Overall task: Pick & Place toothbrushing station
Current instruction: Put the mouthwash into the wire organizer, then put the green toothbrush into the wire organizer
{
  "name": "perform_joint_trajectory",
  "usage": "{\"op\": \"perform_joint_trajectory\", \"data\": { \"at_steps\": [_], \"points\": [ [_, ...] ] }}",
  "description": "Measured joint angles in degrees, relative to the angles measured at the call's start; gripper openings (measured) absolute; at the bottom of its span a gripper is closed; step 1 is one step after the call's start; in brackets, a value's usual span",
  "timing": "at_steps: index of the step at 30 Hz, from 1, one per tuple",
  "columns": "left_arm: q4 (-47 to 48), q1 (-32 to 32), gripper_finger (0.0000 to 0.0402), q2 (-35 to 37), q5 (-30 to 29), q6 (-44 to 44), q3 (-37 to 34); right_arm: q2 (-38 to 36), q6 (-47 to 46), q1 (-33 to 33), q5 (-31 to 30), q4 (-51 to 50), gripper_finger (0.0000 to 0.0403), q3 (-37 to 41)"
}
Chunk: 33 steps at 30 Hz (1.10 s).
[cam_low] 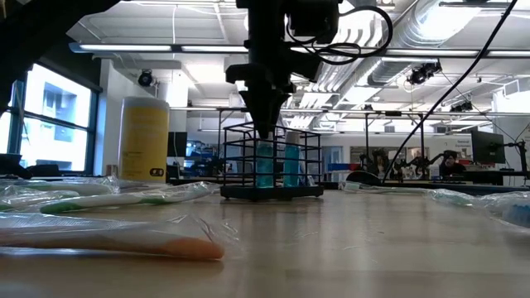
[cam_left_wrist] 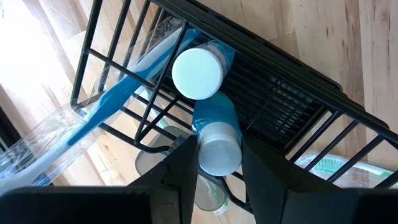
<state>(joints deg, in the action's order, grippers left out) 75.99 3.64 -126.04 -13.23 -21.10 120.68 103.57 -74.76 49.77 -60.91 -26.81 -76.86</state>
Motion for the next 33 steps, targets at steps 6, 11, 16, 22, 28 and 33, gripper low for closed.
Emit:
{"op": "perform_joint_trajectory", "data": {
  "at_steps": [6, 11, 16, 22, 28, 33],
  "points": [
    [0.0, 0.0, 0.0109, 0.0, -0.4, 0.0, 0.0, 0.0, 0.0, 0.0, 0.0, 0.0, 0.0109, 0.0],
    [0.0, 0.0, 0.0138, 0.1, -3.2, 0.0, 0.0, 0.0, 0.0, 0.0, 0.1, 0.0, 0.0109, 0.0],
    [0.2, 0.0, 0.0176, 0.1, -3.5, -0.2, 0.0, 0.0, 0.0, 0.0, 0.8, 0.0, 0.0109, 0.0],
    [0.5, 0.0, 0.0195, 0.1, -4.2, -1.7, 0.0, 0.0, 0.0, 0.0, 0.9, 0.0, 0.0109, 0.0],
    [1.1, 0.0, 0.0196, 1.4, -5.2, -1.6, 1.4, 0.0, 0.0, 0.0, 0.9, 0.0, 0.0109, 0.0],
    [2.2, -0.3, 0.0196, 1.5, -4.8, -0.7, 6.0, 0.0, 0.0, 0.0, 0.9, 0.0, 0.0109, 0.0]
  ]
}}
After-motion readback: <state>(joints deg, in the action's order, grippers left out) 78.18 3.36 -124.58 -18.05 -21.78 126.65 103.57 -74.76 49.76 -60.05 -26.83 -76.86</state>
